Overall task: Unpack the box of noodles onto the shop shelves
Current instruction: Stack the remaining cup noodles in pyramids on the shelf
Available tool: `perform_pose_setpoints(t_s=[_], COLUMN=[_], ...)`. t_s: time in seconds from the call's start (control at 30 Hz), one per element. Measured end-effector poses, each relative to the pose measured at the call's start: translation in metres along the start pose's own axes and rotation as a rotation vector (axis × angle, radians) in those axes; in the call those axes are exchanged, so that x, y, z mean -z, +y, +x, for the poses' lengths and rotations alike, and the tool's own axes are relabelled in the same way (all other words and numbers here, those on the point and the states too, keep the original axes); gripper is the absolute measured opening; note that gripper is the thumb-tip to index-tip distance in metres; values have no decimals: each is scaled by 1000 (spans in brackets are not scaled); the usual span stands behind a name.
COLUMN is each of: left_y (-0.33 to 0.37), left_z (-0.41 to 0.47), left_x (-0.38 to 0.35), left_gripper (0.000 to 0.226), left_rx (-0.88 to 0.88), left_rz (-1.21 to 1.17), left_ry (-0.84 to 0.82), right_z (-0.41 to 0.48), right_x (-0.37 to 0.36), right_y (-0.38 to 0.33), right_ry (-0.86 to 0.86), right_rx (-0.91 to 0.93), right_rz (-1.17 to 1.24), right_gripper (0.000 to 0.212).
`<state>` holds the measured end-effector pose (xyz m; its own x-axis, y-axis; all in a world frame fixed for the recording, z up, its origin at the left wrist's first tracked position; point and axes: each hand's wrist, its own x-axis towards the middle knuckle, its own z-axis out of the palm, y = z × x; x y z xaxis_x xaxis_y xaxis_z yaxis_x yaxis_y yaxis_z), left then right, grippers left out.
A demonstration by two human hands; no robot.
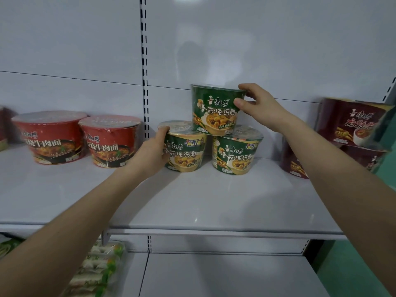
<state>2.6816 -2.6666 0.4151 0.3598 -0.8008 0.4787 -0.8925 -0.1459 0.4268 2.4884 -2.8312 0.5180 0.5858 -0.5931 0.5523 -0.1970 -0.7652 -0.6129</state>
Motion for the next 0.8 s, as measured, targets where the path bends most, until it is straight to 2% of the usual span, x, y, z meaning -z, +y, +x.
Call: perform_pose_setpoints(t_s=[0.2, 0.4, 0.63, 0.8], left_y=[3, 2, 3, 3], left_z=[-2, -3, 0, 0], left_x=[-1, 1, -2, -5], left_gripper=[62, 67, 69, 83], left_rx=[-13, -18, -4, 29], left_rz=[1, -13, 13, -3], left_ry=[3, -14, -20, -55], right_z=[-1, -1, 0, -7], right_x=[-5, 1, -5, -5], right_y=[-3, -5, -4, -3], right_ry=[31, -24, 43, 58], right_rx=[0, -52, -47, -111], right_rz=[-29, -16, -36, -47], right_gripper=[45, 51, 48, 66])
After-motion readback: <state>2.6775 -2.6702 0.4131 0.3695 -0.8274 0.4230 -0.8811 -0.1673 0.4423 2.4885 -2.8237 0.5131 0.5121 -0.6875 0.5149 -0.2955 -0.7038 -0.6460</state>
